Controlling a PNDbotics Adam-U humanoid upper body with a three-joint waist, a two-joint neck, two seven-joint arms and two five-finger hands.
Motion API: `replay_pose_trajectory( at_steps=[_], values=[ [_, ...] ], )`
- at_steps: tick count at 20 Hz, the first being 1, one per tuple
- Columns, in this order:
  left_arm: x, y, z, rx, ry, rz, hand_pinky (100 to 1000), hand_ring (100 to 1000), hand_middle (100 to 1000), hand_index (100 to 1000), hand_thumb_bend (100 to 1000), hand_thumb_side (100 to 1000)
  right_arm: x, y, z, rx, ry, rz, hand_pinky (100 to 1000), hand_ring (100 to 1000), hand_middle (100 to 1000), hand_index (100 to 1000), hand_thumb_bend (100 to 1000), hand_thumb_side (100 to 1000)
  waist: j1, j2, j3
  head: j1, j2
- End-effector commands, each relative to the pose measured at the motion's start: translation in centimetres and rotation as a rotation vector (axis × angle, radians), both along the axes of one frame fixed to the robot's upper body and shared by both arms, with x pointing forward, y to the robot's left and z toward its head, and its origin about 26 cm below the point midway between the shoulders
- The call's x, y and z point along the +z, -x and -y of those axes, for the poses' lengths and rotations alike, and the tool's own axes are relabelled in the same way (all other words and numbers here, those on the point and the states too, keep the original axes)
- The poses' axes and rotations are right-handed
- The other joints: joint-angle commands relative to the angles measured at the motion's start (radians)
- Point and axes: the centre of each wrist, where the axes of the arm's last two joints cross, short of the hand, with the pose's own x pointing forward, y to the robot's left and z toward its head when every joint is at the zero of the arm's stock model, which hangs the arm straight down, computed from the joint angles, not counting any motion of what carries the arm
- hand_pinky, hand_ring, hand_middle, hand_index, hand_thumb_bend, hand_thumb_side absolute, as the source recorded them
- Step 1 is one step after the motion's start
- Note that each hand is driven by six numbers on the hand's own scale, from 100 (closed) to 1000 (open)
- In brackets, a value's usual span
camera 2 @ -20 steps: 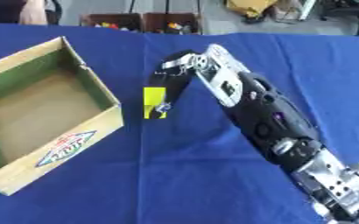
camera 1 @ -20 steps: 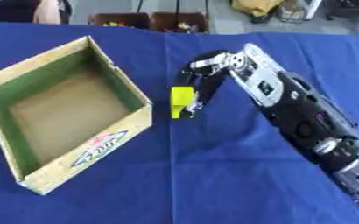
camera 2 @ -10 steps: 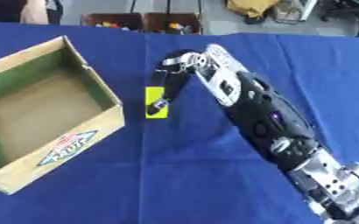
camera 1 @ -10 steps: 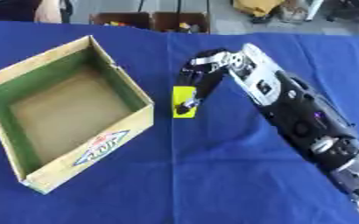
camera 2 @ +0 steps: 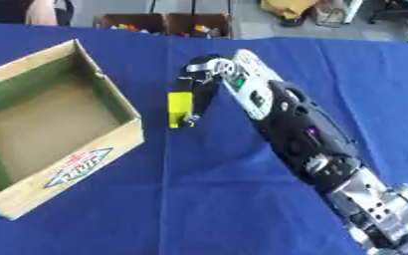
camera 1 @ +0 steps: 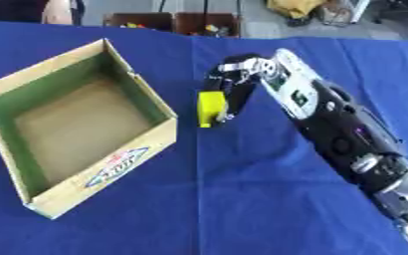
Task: Pick up objects on the table and place them in the box.
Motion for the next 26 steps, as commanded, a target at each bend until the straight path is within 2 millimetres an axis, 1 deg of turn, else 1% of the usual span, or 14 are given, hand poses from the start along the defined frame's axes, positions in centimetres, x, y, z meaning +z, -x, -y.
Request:
replay_pose_trajectory(
  at_steps=[1, 2, 3, 4, 5, 6, 9, 10, 12, 13, 14, 16, 22, 26],
  values=[
    [0.8, 0.4, -0.2, 0.006, -0.003, 0.034, 743, 897, 878, 939, 100, 957, -0.3, -0.3, 0.5, -0.03, 0.003, 0.001, 648, 720, 631, 672, 581, 166, -0.01, 0.004, 0.001, -0.002, 0.003],
    [0.8, 0.4, -0.2, 0.006, -0.002, 0.033, 742, 897, 878, 939, 100, 957, -0.2, -0.3, 0.5, -0.037, -0.009, 0.008, 626, 703, 606, 643, 558, 176, -0.01, 0.004, 0.001, -0.002, 0.003],
    [0.8, 0.4, -0.2, 0.007, -0.002, 0.032, 742, 897, 878, 939, 100, 956, 0.0, -0.3, 0.5, -0.043, -0.021, 0.017, 619, 698, 599, 635, 543, 180, -0.01, 0.004, 0.0, -0.001, 0.003],
    [0.8, 0.4, -0.2, 0.007, -0.002, 0.031, 742, 897, 878, 939, 100, 956, 0.2, -0.2, 0.5, -0.051, -0.034, 0.031, 587, 675, 572, 603, 478, 193, -0.01, 0.003, -0.001, 0.0, 0.003],
    [0.8, 0.4, -0.3, 0.008, -0.002, 0.03, 742, 897, 878, 939, 100, 956, 0.5, -0.1, 0.5, -0.059, -0.049, 0.046, 579, 671, 565, 594, 455, 201, -0.01, 0.003, -0.002, 0.001, 0.003],
    [0.8, 0.4, -0.3, 0.008, -0.002, 0.03, 742, 897, 878, 939, 100, 955, 0.8, 0.0, 0.4, -0.065, -0.064, 0.06, 563, 658, 547, 571, 404, 217, -0.01, 0.003, -0.003, 0.001, 0.002],
    [0.8, 0.4, -0.3, 0.009, -0.002, 0.028, 742, 896, 878, 939, 100, 956, 1.9, 0.5, 0.4, -0.075, -0.107, 0.108, 550, 652, 533, 549, 341, 226, -0.01, 0.001, -0.006, 0.003, -0.001],
    [0.8, 0.4, -0.3, 0.01, -0.003, 0.028, 742, 896, 878, 939, 100, 955, 2.3, 0.7, 0.4, -0.077, -0.121, 0.124, 545, 648, 527, 541, 298, 227, -0.01, -0.001, -0.006, 0.004, -0.002],
    [0.8, 0.5, -0.3, 0.012, -0.003, 0.027, 741, 896, 878, 939, 100, 954, 3.4, 1.2, 0.3, -0.075, -0.147, 0.161, 533, 641, 519, 528, 239, 221, -0.01, -0.003, -0.009, 0.005, -0.006],
    [0.8, 0.5, -0.4, 0.013, -0.004, 0.027, 741, 896, 878, 939, 100, 954, 4.1, 1.5, 0.3, -0.075, -0.161, 0.185, 532, 639, 517, 525, 229, 221, -0.01, -0.004, -0.011, 0.005, -0.007],
    [0.8, 0.5, -0.4, 0.013, -0.004, 0.027, 741, 896, 878, 939, 100, 954, 4.6, 1.8, 0.3, -0.075, -0.172, 0.204, 528, 637, 513, 520, 185, 215, -0.009, -0.005, -0.012, 0.005, -0.008],
    [0.8, 0.5, -0.4, 0.014, -0.006, 0.026, 741, 896, 878, 939, 100, 954, 5.9, 2.4, 0.2, -0.075, -0.194, 0.246, 528, 638, 512, 518, 146, 212, -0.01, -0.007, -0.015, 0.005, -0.01],
    [0.8, 0.5, -0.5, 0.019, -0.009, 0.026, 742, 896, 878, 939, 100, 953, 9.7, 4.3, 0.0, -0.064, -0.238, 0.381, 528, 634, 504, 504, 114, 231, -0.01, -0.013, -0.018, 0.003, -0.014],
    [0.8, 0.5, -0.5, 0.018, -0.011, 0.028, 743, 896, 878, 939, 100, 953, 12.2, 5.7, -1.1, -0.026, -0.266, 0.473, 523, 629, 502, 500, 100, 249, -0.012, -0.016, -0.015, -0.004, -0.017]
  ],
)
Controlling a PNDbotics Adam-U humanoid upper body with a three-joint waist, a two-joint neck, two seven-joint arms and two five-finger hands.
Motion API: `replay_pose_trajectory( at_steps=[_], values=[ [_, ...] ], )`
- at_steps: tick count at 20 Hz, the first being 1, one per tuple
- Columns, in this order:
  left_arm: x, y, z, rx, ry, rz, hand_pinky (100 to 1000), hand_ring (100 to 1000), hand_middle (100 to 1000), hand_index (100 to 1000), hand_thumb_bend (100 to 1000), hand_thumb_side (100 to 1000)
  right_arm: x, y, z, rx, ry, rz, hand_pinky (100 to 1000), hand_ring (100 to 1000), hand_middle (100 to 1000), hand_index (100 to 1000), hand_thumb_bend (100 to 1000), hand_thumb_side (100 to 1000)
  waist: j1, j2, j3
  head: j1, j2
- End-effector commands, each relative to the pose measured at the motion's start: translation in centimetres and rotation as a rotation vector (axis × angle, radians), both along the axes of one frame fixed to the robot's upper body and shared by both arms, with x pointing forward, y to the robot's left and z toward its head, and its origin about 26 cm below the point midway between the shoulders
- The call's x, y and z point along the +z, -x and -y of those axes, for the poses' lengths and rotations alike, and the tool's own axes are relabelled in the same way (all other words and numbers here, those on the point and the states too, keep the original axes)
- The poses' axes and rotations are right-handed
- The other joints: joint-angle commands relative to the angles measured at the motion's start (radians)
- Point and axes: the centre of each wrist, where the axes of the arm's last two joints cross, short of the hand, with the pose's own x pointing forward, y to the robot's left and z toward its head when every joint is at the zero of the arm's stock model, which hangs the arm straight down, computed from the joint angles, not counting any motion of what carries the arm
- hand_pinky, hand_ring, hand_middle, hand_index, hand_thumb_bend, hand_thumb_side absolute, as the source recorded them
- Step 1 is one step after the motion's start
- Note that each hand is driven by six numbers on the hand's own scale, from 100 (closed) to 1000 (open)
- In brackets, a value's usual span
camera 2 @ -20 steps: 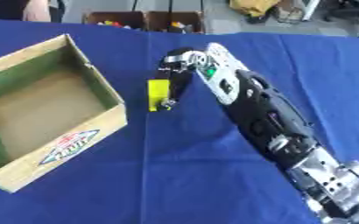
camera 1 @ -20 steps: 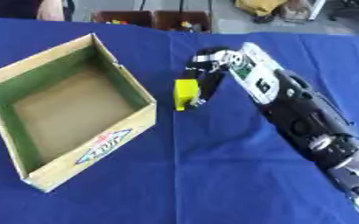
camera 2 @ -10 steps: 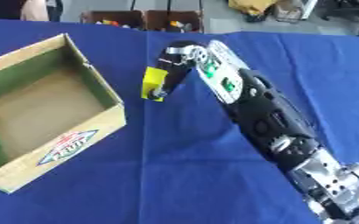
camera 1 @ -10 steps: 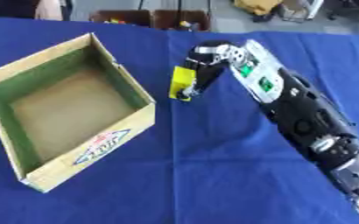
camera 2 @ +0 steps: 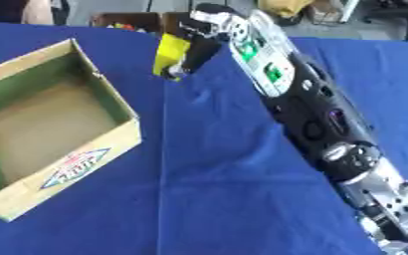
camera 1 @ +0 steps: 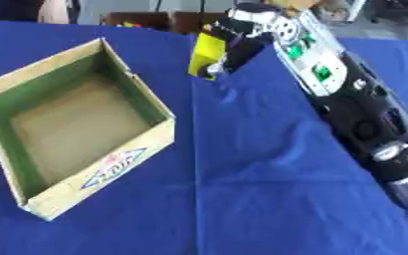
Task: Pick up objects on the table and place them in the box.
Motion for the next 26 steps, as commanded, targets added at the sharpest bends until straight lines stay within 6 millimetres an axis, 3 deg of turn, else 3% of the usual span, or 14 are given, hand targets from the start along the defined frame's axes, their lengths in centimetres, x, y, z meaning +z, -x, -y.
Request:
replay_pose_trajectory(
  at_steps=[1, 6, 11, 13, 14, 26],
  values=[
    [0.8, 0.5, -0.3, 0.012, -0.018, 0.031, 743, 896, 878, 939, 100, 953, 3.3, 1.6, -0.4, 0.018, -0.017, 0.114, 526, 630, 502, 500, 100, 256, -0.013, -0.02, 0.003, -0.011, -0.013],
    [0.9, 0.5, -0.2, 0.003, -0.023, 0.032, 744, 896, 878, 939, 100, 953, 4.5, 2.4, -3.1, 0.07, -0.01, 0.175, 534, 631, 504, 502, 128, 306, -0.016, -0.023, 0.021, -0.035, -0.025],
    [1.2, 0.5, 0.2, -0.015, -0.025, 0.047, 745, 896, 878, 939, 100, 953, 4.7, 2.4, -5.8, 0.107, -0.014, 0.197, 528, 628, 499, 495, 100, 275, -0.025, -0.018, 0.06, -0.074, -0.043],
    [1.4, 0.5, 0.3, -0.023, -0.025, 0.053, 745, 896, 878, 939, 100, 952, 4.5, 2.1, -6.6, 0.107, -0.02, 0.197, 525, 626, 497, 493, 134, 262, -0.029, -0.014, 0.076, -0.087, -0.048],
    [1.4, 0.5, 0.3, -0.025, -0.026, 0.056, 745, 896, 878, 939, 100, 952, 4.3, 1.9, -6.9, 0.105, -0.021, 0.195, 525, 626, 497, 493, 100, 272, -0.031, -0.012, 0.083, -0.092, -0.05],
    [1.7, 0.4, 0.8, -0.057, -0.019, 0.068, 746, 896, 878, 939, 100, 952, 1.2, 0.5, -11.8, 0.099, -0.024, 0.183, 515, 622, 485, 478, 100, 262, -0.037, -0.002, 0.126, -0.135, -0.068]
  ],
)
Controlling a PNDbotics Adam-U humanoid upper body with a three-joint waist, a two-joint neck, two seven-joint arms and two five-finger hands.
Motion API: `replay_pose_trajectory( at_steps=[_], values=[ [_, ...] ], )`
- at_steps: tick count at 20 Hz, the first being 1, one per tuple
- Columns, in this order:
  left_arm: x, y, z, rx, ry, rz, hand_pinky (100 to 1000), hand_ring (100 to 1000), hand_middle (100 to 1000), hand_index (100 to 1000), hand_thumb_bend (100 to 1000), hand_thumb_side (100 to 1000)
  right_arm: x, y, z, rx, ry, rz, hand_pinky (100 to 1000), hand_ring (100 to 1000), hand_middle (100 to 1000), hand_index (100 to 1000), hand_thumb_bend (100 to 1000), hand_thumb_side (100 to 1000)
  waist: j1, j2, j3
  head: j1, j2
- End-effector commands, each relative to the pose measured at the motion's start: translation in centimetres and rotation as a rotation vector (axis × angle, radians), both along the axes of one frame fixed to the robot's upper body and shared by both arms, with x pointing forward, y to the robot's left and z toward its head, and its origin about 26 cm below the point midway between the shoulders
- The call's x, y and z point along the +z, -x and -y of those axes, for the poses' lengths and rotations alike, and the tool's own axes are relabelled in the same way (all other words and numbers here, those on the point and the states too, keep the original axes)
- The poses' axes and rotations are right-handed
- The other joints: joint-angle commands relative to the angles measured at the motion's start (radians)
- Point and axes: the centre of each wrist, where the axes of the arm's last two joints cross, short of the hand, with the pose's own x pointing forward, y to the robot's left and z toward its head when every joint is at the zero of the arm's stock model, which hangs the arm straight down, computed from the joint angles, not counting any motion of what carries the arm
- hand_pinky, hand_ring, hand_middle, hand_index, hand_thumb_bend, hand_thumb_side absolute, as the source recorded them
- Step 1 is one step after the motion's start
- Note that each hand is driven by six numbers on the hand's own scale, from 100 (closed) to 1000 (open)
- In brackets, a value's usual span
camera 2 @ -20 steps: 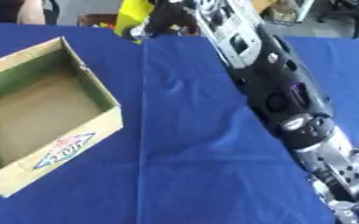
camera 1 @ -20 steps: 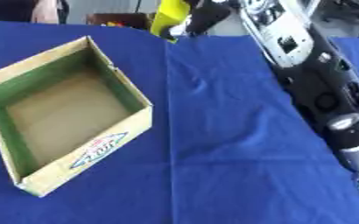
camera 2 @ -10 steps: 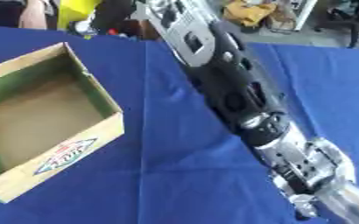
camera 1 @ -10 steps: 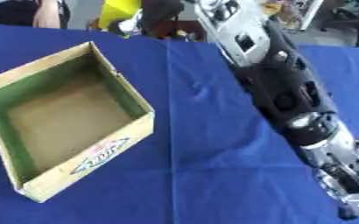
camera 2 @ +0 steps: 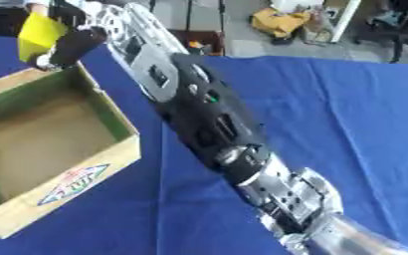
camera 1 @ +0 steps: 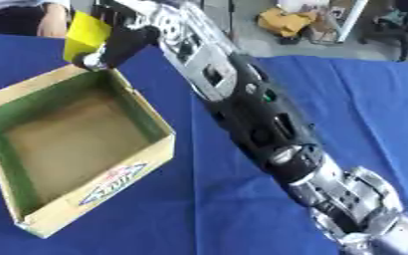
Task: Pick up objects on the table and place them in the box.
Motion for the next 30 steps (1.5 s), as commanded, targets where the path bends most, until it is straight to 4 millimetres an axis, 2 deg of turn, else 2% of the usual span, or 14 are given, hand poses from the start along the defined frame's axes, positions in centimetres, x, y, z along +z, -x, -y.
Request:
replay_pose_trajectory(
  at_steps=[1, 11, 21, 30],
  values=[
    [0.9, 0.4, 0.2, -0.016, -0.009, 0.039, 746, 896, 878, 939, 100, 951, 0.6, 0.4, -1.3, 0.008, -0.004, 0.04, 515, 622, 485, 477, 100, 263, -0.009, -0.002, 0.007, -0.013, -0.016],
    [1.4, 0.5, 0.5, -0.032, -0.004, 0.06, 748, 897, 878, 936, 100, 951, -3.9, -0.2, -3.8, -0.006, 0.05, -0.016, 509, 620, 482, 475, 100, 248, -0.011, 0.005, 0.027, -0.031, -0.035],
    [1.6, 0.5, 0.6, -0.039, 0.006, 0.07, 747, 896, 877, 936, 100, 950, -8.1, -1.4, -4.4, -0.024, 0.127, -0.096, 506, 619, 481, 478, 100, 235, -0.017, 0.025, 0.037, -0.035, -0.047],
    [1.8, 0.5, 0.8, -0.043, 0.006, 0.077, 746, 895, 877, 936, 100, 950, -10.7, -2.3, -4.3, -0.052, 0.16, -0.138, 516, 627, 489, 488, 100, 213, -0.021, 0.04, 0.044, -0.04, -0.051]
  ],
)
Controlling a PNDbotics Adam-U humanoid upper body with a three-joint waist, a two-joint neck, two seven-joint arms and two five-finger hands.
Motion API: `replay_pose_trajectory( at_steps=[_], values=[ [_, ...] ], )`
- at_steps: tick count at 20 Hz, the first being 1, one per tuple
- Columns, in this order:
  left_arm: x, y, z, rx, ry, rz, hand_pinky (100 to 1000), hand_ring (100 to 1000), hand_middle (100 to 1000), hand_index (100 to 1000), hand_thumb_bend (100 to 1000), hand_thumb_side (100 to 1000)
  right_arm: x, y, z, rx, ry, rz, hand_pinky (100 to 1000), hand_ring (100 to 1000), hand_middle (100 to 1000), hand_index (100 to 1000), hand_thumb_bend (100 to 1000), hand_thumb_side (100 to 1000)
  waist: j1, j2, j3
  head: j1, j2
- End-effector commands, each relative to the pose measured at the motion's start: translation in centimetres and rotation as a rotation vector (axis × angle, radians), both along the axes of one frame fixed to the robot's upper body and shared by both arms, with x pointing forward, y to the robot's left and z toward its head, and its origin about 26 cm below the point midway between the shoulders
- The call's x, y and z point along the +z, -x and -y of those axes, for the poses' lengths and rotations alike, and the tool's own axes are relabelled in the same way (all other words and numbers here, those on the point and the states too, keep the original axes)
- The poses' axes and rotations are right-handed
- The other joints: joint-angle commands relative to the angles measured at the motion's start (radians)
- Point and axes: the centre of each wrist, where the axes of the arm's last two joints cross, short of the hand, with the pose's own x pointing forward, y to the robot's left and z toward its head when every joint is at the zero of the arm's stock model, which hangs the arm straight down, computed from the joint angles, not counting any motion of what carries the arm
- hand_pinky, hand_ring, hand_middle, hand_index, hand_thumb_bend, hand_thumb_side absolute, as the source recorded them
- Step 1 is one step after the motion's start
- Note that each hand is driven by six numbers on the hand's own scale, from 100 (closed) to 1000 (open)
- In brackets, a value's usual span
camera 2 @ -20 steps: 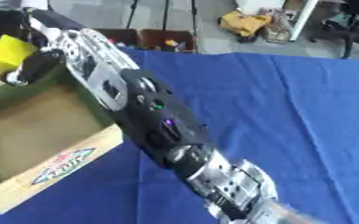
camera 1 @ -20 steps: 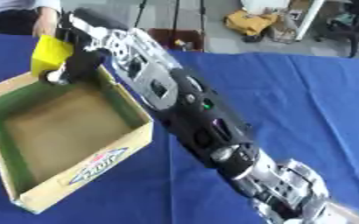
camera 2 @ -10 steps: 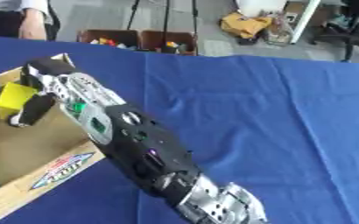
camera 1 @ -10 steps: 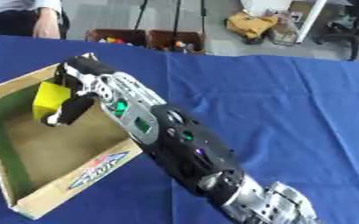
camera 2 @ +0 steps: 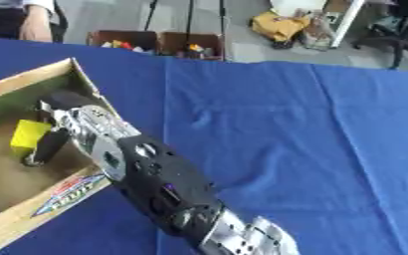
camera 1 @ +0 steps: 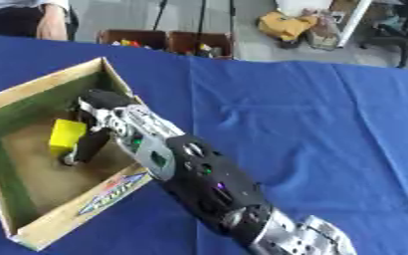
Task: Pick up objects on the table and place them in the box.
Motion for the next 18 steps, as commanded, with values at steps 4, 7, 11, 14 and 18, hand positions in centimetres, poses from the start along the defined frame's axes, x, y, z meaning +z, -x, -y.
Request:
replay_pose_trajectory(
  at_steps=[4, 7, 11, 14, 18],
  values=[
    [0.8, 0.5, -0.2, 0.004, -0.004, 0.037, 746, 894, 876, 936, 100, 950, -0.2, -0.4, 0.1, -0.007, 0.02, -0.005, 581, 681, 557, 568, 198, 273, -0.011, 0.004, 0.002, -0.001, -0.013],
    [0.8, 0.5, -0.2, 0.005, -0.005, 0.035, 746, 894, 876, 936, 100, 950, 0.2, -0.2, 0.2, 0.015, 0.023, 0.006, 658, 746, 701, 736, 423, 404, -0.012, 0.003, -0.003, 0.0, -0.013],
    [0.8, 0.5, -0.2, 0.008, -0.007, 0.033, 746, 894, 876, 936, 100, 950, 1.5, 0.2, 0.4, 0.042, 0.011, 0.036, 734, 825, 827, 837, 604, 474, -0.011, 0.0, -0.009, -0.004, -0.01],
    [0.7, 0.5, -0.3, 0.014, -0.009, 0.03, 747, 894, 876, 936, 100, 950, 3.4, 0.7, 0.9, 0.046, 0.0, 0.09, 794, 880, 888, 879, 671, 547, -0.011, -0.006, -0.018, -0.01, -0.001],
    [0.5, 0.5, -0.6, 0.027, -0.013, 0.023, 747, 895, 876, 936, 100, 950, 7.0, 2.3, 2.2, 0.049, -0.047, 0.19, 814, 904, 903, 890, 696, 614, -0.01, -0.014, -0.034, -0.003, 0.011]
  ],
)
